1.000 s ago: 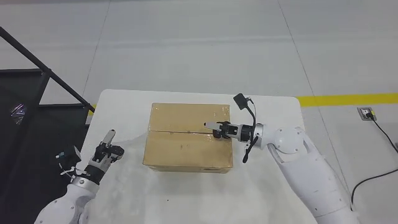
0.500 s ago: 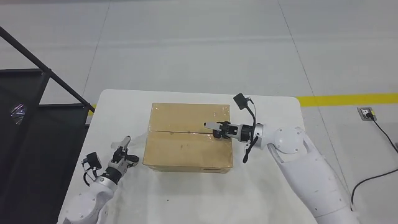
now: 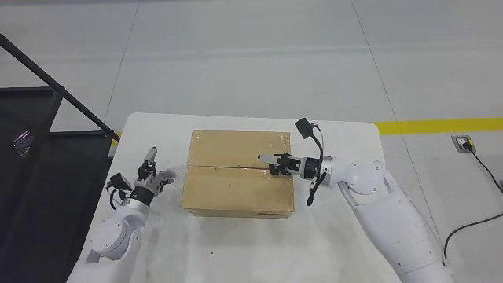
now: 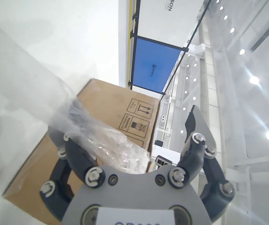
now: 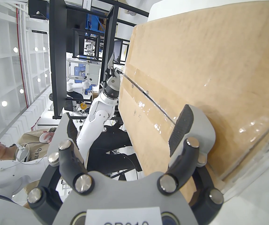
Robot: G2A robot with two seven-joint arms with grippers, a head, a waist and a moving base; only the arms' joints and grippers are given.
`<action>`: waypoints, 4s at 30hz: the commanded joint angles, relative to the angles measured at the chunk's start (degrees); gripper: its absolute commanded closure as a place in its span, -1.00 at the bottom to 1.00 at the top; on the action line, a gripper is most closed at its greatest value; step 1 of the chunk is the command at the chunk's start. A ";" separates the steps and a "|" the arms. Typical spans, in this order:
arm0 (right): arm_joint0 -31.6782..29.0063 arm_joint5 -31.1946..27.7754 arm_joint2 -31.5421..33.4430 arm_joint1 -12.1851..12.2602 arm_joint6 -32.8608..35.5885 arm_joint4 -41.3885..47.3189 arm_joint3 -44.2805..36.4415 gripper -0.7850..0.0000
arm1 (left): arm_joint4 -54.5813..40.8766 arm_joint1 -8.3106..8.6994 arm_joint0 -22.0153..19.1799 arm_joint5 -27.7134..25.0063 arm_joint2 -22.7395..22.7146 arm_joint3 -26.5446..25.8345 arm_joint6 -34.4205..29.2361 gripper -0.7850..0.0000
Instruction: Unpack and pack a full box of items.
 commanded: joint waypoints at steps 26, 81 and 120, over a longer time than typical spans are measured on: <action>0.00 0.00 0.00 0.00 0.00 0.00 0.00 -1.00 | 18.20 -0.44 7.02 -0.66 -3.64 -23.71 13.25 -1.00; -19.20 -2.95 15.33 4.93 -4.48 -0.32 -21.53 -1.00 | 26.10 -4.25 -3.64 4.71 13.04 -22.49 6.27 -1.00; -17.37 -6.31 9.88 5.28 -14.87 -9.46 -22.26 -1.00 | 33.52 -4.90 2.20 1.60 15.45 -31.18 -5.03 -1.00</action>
